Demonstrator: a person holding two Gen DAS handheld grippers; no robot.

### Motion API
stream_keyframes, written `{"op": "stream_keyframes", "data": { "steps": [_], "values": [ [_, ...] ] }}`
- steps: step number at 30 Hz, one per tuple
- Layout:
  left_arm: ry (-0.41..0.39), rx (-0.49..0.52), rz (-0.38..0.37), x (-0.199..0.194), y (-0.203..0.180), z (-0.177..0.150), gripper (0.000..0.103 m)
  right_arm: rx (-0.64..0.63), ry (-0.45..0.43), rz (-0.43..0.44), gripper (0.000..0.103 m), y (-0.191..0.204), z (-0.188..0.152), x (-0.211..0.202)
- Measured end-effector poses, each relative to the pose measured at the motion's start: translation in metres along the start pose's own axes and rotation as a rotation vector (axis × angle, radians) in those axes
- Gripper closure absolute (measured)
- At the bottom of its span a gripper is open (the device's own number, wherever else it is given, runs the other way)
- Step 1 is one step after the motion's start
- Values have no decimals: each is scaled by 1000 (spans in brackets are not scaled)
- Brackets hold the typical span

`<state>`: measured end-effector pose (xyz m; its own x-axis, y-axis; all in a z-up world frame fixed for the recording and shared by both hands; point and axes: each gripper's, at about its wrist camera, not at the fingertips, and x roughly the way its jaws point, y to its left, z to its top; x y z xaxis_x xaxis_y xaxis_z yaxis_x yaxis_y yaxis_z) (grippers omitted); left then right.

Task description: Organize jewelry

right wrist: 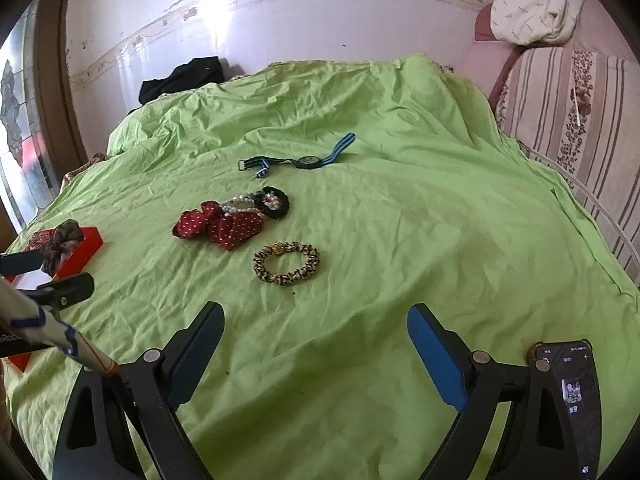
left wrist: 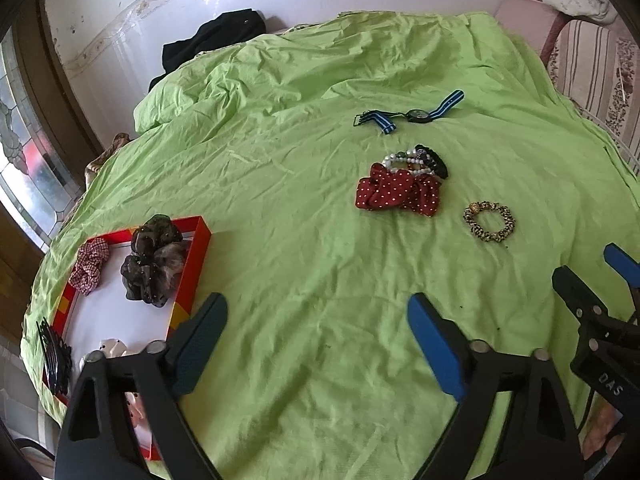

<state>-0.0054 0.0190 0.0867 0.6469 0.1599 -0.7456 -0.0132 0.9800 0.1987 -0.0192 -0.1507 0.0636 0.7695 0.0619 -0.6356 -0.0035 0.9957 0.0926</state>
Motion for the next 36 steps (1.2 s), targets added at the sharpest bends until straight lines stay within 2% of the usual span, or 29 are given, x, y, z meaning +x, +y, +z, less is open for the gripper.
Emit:
{"op": "stream_keyframes", "data": {
  "steps": [10,15,20,31,36],
  "values": [
    [22,-22,-53,13,7,12,19,73,73,21,14,-8,12,13],
    [44,-88,-142,34,18,36,19,111,77,44,15,-8,37,26],
    [59,-105,-177,67,16,62,19,167,114,92,21,-11,55,61],
    [107,-150,-318,134,-5,95,19,252,197,159,23,-31,43,103],
    [145,-133,-345,152,-19,94,19,243,220,174,32,-29,38,111]
  ]
}}
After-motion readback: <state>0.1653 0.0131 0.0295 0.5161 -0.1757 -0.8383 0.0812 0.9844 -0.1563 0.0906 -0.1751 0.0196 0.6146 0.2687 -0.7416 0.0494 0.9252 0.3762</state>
